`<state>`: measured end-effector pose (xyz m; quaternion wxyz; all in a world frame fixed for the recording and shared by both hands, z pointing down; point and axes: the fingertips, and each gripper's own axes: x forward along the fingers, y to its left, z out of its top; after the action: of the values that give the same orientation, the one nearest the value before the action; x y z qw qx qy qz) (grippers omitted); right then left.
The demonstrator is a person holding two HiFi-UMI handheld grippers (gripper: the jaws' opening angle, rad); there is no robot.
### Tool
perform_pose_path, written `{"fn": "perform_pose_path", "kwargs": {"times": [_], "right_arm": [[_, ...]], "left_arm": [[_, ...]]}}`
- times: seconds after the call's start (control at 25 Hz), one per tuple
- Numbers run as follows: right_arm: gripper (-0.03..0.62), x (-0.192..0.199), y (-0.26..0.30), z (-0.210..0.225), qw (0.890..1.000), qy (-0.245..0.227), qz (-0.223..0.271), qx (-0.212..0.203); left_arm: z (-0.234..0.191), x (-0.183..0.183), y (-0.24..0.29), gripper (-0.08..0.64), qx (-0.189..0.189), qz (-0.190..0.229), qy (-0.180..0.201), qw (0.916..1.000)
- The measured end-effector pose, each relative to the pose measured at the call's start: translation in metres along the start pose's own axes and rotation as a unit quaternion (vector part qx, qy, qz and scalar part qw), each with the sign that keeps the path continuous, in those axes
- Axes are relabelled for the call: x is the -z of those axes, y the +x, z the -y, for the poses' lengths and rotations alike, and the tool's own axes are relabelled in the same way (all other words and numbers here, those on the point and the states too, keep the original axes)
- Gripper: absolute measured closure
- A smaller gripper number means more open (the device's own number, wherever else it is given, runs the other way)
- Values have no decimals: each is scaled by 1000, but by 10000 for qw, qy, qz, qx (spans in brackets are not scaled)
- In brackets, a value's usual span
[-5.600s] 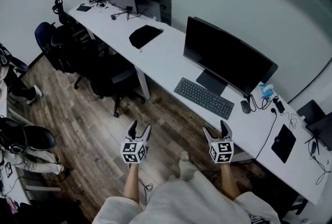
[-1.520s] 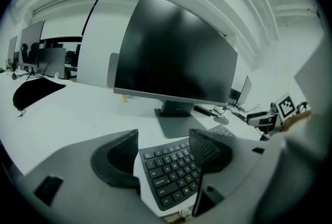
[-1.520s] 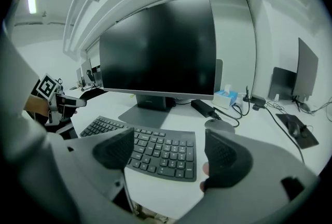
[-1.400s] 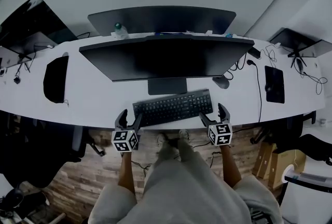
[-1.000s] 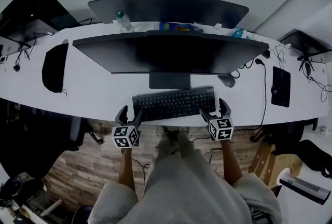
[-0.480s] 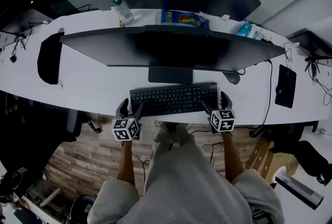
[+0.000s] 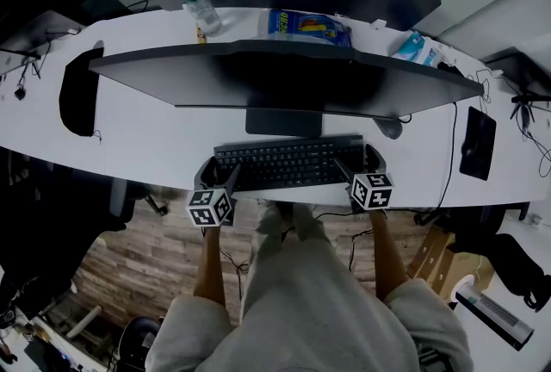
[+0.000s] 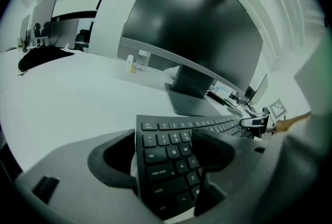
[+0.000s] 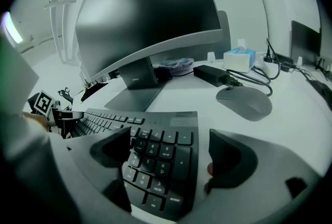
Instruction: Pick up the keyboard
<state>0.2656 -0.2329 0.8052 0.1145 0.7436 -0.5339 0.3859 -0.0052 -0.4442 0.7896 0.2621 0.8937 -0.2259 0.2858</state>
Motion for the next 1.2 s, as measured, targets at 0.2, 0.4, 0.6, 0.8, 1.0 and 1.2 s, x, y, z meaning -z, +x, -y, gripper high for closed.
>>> {"fn": "perform_pose_path", "kwargs": {"times": [0.2, 0.4, 0.6, 0.8, 1.0, 1.2], "right_arm": [[141, -1, 5, -4, 9997, -136, -109, -149], [141, -2, 10, -8, 9992, -280, -210, -214], [143, -3, 12, -8, 9991, -277, -241, -234], [143, -2, 12, -8, 9993, -219, -223, -200], [143, -2, 12, -8, 9994, -220, -223, -171], [143, -2, 10, -9, 9994, -238, -216, -148]], "left_arm": [[1, -1, 4, 238, 58, -55, 100, 9999], [1, 0, 5, 236, 6, -74, 134, 9999], [0, 1, 8, 235, -97, -142, 211, 9996], [0, 2, 9, 235, -104, -180, 204, 9996], [0, 2, 8, 235, -160, -155, 169, 9996], [0, 2, 8, 233, -195, -135, 217, 9995]]}}
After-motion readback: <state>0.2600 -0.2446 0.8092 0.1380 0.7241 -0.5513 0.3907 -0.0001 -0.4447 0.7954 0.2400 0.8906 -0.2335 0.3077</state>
